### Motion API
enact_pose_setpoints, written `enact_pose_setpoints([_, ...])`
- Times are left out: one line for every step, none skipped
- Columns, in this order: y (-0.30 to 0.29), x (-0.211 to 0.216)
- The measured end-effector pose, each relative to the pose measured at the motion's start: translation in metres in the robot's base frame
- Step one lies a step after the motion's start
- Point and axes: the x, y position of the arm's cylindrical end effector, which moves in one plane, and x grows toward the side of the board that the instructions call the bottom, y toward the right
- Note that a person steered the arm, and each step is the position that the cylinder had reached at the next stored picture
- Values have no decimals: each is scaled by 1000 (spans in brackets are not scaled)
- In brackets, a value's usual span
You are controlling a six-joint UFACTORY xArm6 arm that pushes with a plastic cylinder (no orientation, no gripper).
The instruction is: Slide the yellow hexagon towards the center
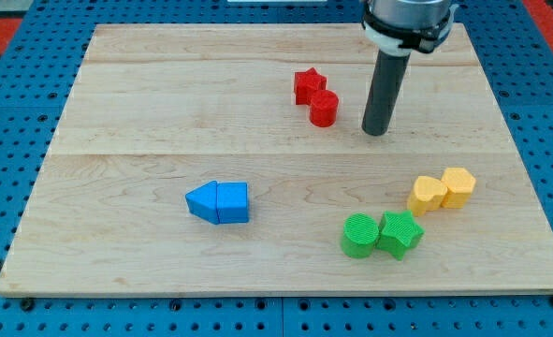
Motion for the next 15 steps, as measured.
enact_pose_setpoints([-28, -14])
enact_pose_setpoints([-44, -14])
enact_pose_setpoints([-8, -3])
enact_pose_setpoints([89, 41])
enact_pose_setpoints([152, 89])
enact_pose_setpoints([185, 116])
enact_pose_setpoints([87, 119])
enact_pose_setpoints([-8, 108])
enact_pose_setpoints([-8, 94])
enact_pose_setpoints([50, 101])
enact_pose_setpoints([79, 102])
enact_pose_setpoints([88, 78])
enact_pose_setpoints([115, 72])
enact_pose_setpoints([103, 45])
enact_pose_setpoints([-9, 44])
